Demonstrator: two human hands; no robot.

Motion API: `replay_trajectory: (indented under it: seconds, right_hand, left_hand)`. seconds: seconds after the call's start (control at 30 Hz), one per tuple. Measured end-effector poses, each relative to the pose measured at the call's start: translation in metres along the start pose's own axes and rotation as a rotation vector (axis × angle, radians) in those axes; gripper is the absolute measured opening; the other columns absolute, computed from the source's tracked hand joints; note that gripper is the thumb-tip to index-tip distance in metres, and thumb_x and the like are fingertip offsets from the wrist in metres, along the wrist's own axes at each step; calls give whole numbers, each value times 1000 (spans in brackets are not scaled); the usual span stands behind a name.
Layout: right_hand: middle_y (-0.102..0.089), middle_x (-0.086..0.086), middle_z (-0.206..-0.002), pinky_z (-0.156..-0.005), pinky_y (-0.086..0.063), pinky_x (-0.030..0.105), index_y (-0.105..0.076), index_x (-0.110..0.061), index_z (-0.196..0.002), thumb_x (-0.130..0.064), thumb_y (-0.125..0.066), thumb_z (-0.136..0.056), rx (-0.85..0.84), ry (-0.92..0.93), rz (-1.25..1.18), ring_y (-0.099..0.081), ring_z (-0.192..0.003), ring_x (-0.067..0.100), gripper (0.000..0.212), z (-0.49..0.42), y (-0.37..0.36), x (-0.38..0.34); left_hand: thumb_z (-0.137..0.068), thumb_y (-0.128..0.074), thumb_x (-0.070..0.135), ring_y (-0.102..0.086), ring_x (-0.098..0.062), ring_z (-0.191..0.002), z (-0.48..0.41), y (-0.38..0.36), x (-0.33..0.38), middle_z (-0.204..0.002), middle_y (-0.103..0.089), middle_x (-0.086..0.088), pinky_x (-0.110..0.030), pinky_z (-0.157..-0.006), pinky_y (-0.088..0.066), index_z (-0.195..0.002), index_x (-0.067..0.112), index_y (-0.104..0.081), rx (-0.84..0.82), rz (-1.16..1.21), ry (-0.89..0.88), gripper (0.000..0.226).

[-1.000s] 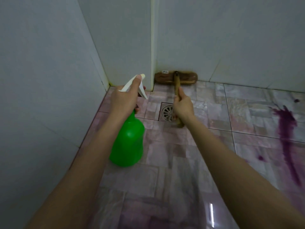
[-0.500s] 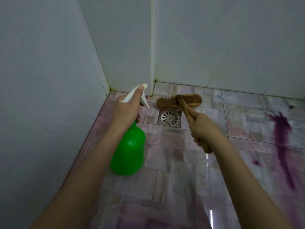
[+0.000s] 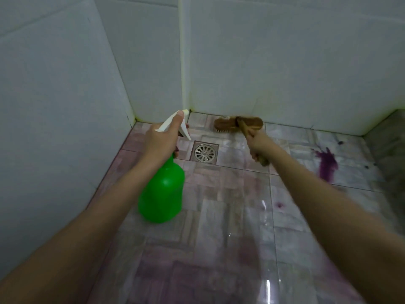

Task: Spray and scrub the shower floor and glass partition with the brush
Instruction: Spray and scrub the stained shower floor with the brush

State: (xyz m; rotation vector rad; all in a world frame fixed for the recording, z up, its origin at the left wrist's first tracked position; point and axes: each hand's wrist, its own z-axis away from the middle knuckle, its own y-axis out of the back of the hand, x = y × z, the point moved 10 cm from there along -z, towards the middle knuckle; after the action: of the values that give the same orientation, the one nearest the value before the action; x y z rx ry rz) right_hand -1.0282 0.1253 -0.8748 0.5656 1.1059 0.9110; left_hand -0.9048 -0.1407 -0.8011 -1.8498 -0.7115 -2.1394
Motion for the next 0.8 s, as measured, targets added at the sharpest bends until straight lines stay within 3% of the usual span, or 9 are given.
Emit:
replay_trajectory:
  seconds: [0.07,0.13,0.23,0.3,0.43,0.53,0.63,0.7,0.8]
  right_hand:
    - [-50,14,-56,-41,-37,20,-45,-21,-137,-50,-30,-100,-89,-18,36,-45,-42,22,49,-5,18,0]
    - [-48,12,-57,-46,-36,23,-45,-20,-137,-62,-29,-93,-225,-11,166,-42,-42,21,63,27,34,16]
    - [-51,10,-57,-38,-39,22,-38,-17,-144,-46,-33,-98,-401,-86,288,-42,-37,16,55,85,45,61]
    - [-51,10,-58,-35,-39,20,-34,-21,-146,-36,-31,-102,-432,-71,281,-44,-38,15,47,94,45,70]
    - [-55,15,-64,-48,-47,30,-35,-24,-144,-36,-28,-102,-218,93,138,-50,-47,22,45,32,43,45]
    - [-59,12,-68,-43,-48,33,-27,-40,-146,-33,-26,-102,-35,69,12,-52,-45,23,45,9,46,65]
    - [-61,10,-69,-41,-52,36,-23,-47,-144,-37,-26,-102,-85,85,-18,-55,-46,23,43,51,30,100]
    - [-60,8,-69,-41,-52,34,-23,-44,-146,-34,-29,-103,-88,69,-45,-56,-47,23,45,53,27,114]
    - [-61,8,-72,-36,-48,31,-24,-42,-146,-32,-27,-102,74,118,-107,-58,-50,24,45,-3,37,99]
  left_hand:
    - [-96,-57,51,-43,-5,-31,8,-6,10,-57,-64,6,-22,-43,-41,-72,41,-71,-10,6,6,29]
    - [-87,-60,60,-46,-10,-33,14,-19,16,-79,-76,-5,-28,-48,-45,-75,34,-75,-52,12,32,33]
    - [-68,-57,75,-50,-14,-34,23,-42,23,-88,-78,-16,-33,-53,-50,-89,17,-80,-125,-35,54,65]
    - [-70,-55,74,-50,-11,-33,33,-60,30,-90,-77,-18,-30,-51,-50,-101,12,-78,-183,-64,63,72]
    - [-91,-61,56,-50,-11,-36,38,-82,34,-58,-61,-5,-22,-41,-44,-85,17,-79,-160,-83,126,43]
    - [-92,-61,56,-52,-16,-46,29,-90,38,-58,-62,-8,-28,-49,-46,-75,23,-78,-92,-93,77,41]
    - [-93,-60,54,-49,-12,-40,20,-102,42,-51,-56,-3,-25,-46,-44,-62,34,-75,-85,-83,25,39]
    - [-95,-57,53,-46,-7,-34,16,-116,43,-53,-51,-2,-19,-40,-42,-74,30,-76,-112,-120,2,36]
    - [-93,-56,57,-49,-8,-33,3,-138,41,-59,-59,-11,-17,-38,-43,-98,5,-77,-101,-194,-35,56]
